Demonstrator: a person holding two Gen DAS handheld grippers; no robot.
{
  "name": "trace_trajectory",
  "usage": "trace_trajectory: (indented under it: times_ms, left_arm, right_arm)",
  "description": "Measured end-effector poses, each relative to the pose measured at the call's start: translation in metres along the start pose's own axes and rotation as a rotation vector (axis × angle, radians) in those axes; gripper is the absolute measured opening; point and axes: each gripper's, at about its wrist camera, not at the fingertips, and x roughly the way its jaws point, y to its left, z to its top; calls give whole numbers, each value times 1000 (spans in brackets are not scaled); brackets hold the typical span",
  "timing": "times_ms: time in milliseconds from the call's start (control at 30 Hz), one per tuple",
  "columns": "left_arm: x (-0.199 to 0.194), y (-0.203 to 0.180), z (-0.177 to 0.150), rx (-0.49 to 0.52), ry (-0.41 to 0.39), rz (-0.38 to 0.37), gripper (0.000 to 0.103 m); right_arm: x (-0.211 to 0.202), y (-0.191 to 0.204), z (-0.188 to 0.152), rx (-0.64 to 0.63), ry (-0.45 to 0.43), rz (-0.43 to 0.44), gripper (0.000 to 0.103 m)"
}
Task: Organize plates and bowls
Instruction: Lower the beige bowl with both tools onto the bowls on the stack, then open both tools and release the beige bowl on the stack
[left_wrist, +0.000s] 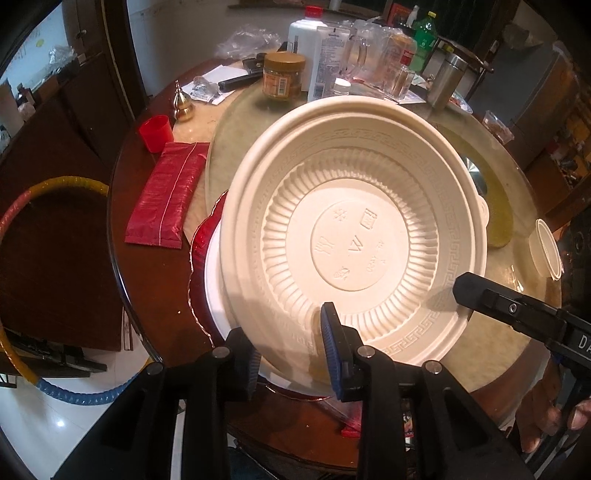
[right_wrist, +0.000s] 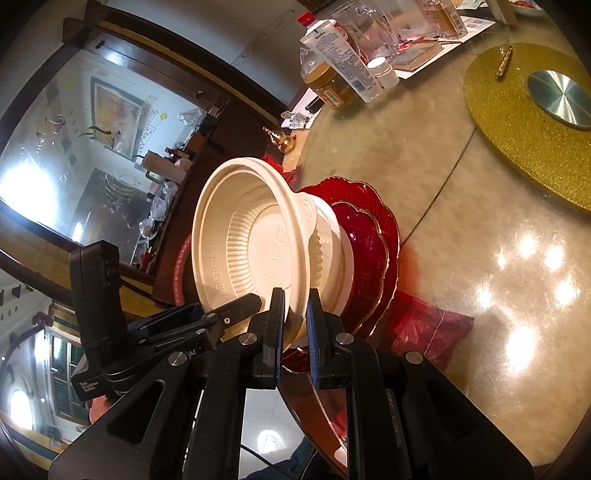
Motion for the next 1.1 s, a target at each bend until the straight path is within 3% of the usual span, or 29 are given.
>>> trace_trajectory:
  times_ms: [333,633,867,900,1000,1100]
  left_arm:
    - [1,3,3,-16,16,-12,35]
    - [0,3,6,-28,-3,-23,53]
    - [-6,5,7,-31,-31,-17,60]
    - [-7,5,7,-33,-42,-14,61]
    - [-13,5,8,-32,-70,-4,65]
    - [-19,7,8,-43,-107,12,72]
  right_arm:
    - [5,-3,4,18,13,29,11]
    - [8,-3,7,40,29,62,15]
    - [9,-3,9,44,26,43,16]
    - [10,-3,10,46,25,39,22]
    - [6,0,11,39,3,22,56]
    - [-2,7,12,12,-35,-4,61]
